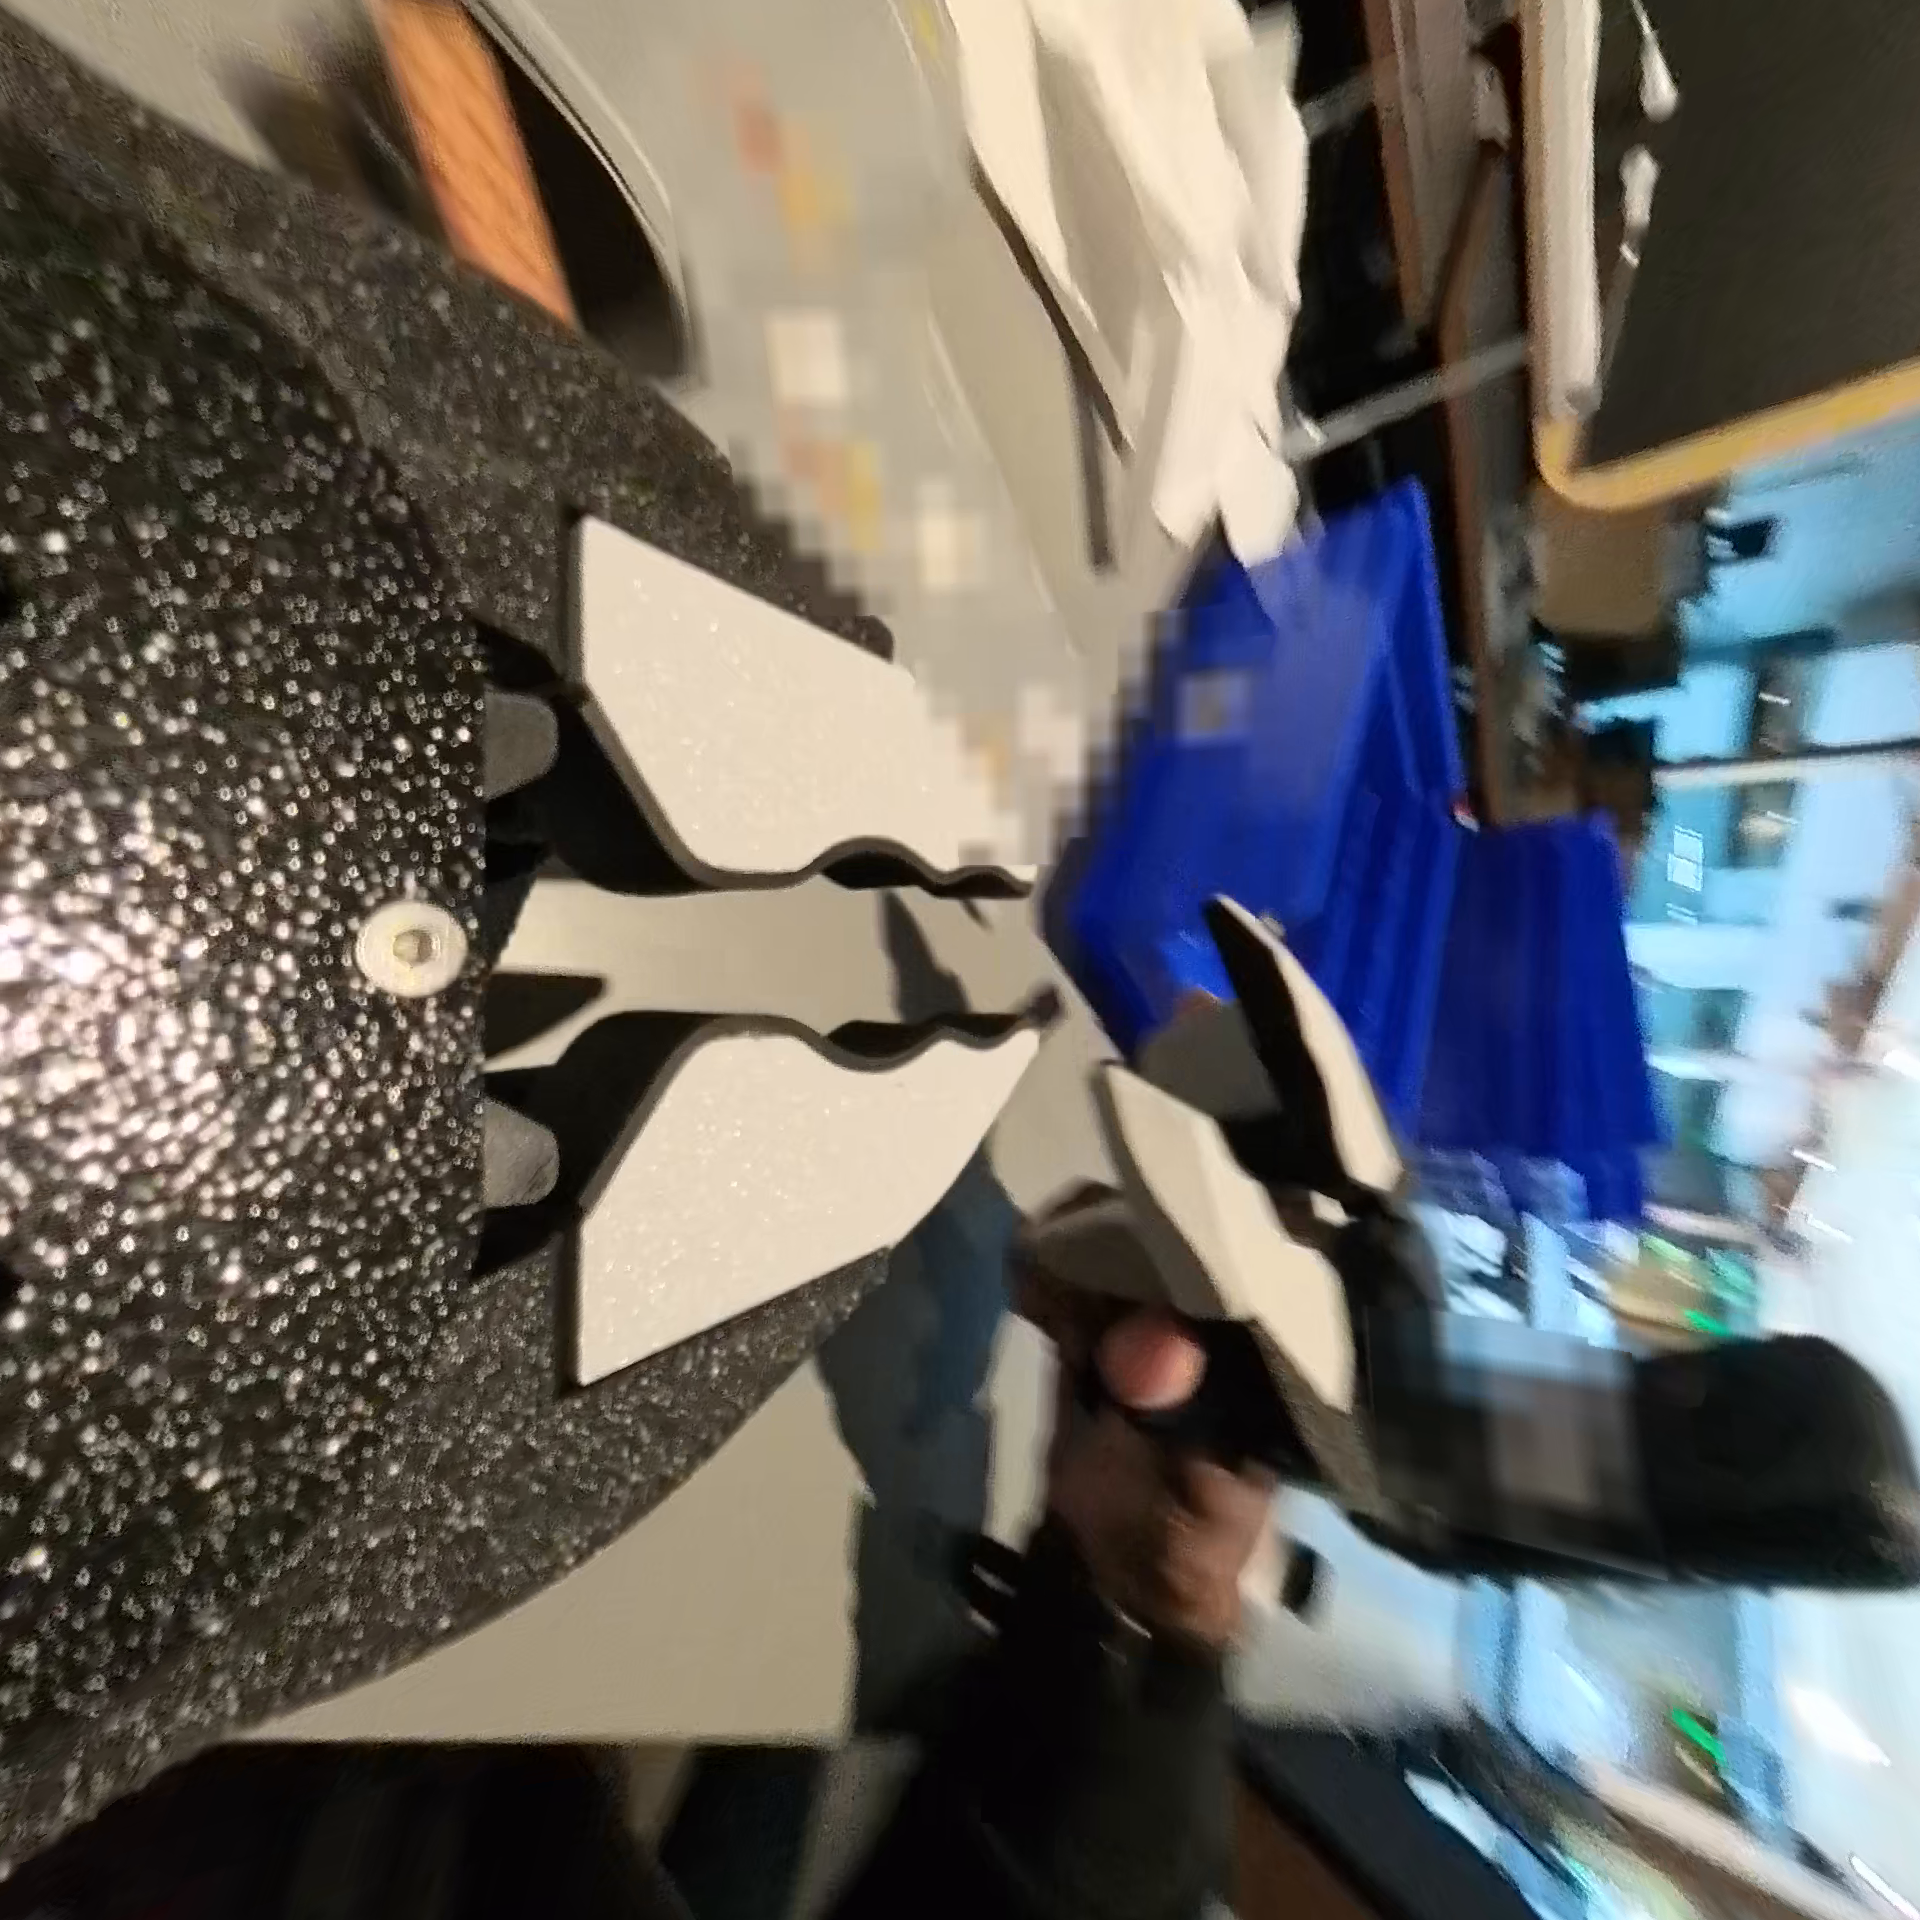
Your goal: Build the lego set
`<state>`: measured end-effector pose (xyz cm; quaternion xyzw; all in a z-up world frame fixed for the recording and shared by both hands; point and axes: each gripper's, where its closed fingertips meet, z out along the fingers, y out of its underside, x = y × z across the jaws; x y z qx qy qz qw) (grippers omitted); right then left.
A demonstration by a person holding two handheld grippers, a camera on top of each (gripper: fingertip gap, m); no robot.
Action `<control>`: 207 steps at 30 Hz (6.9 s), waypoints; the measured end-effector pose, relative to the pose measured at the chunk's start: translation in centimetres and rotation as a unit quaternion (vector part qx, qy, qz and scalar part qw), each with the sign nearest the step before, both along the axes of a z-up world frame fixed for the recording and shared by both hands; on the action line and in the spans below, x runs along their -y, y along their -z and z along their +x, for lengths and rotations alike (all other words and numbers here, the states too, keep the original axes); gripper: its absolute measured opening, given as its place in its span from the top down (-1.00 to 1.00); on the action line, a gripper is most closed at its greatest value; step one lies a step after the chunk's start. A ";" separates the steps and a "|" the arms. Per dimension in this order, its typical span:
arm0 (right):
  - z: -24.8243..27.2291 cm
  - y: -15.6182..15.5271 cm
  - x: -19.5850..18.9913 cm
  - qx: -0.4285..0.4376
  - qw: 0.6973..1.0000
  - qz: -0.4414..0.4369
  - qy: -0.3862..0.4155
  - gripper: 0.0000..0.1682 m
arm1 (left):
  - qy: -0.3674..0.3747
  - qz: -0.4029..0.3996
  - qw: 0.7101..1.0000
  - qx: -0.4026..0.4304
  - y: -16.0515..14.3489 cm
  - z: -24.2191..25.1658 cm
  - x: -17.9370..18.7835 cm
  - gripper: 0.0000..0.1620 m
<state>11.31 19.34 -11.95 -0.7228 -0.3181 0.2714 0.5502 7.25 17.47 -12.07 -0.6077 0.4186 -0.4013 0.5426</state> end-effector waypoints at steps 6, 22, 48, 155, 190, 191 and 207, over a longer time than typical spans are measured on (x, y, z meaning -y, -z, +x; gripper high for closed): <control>1.9 -0.9 2.2 -0.058 0.996 0.057 -0.038 0.03 | 0.041 0.009 0.997 0.058 -1.1 5.4 1.5 0.72; 13.1 -3.7 0.5 -0.049 0.990 0.079 0.105 0.55 | 0.042 0.069 0.995 0.055 -1.3 12.0 0.4 0.68; 22.3 8.5 -13.6 0.301 0.868 -0.336 0.206 0.69 | 0.077 -0.025 0.994 0.073 -2.0 5.3 0.6 0.71; -5.6 -4.6 2.3 -0.401 0.898 -0.090 -0.155 0.80 | 0.061 -0.088 0.985 0.134 -2.6 -0.2 1.7 0.64; 8.4 1.1 4.4 -0.090 0.995 -0.027 -0.026 0.69 | 0.270 0.039 0.840 -0.470 9.0 5.4 2.4 0.80; 8.5 1.0 4.3 -0.093 0.995 -0.026 -0.022 0.69 | 0.272 0.041 0.837 -0.473 9.2 5.3 2.3 0.80; 8.9 1.1 4.0 -0.106 0.994 -0.028 -0.013 0.69 | 0.294 0.061 0.817 -0.492 10.3 4.4 2.6 0.79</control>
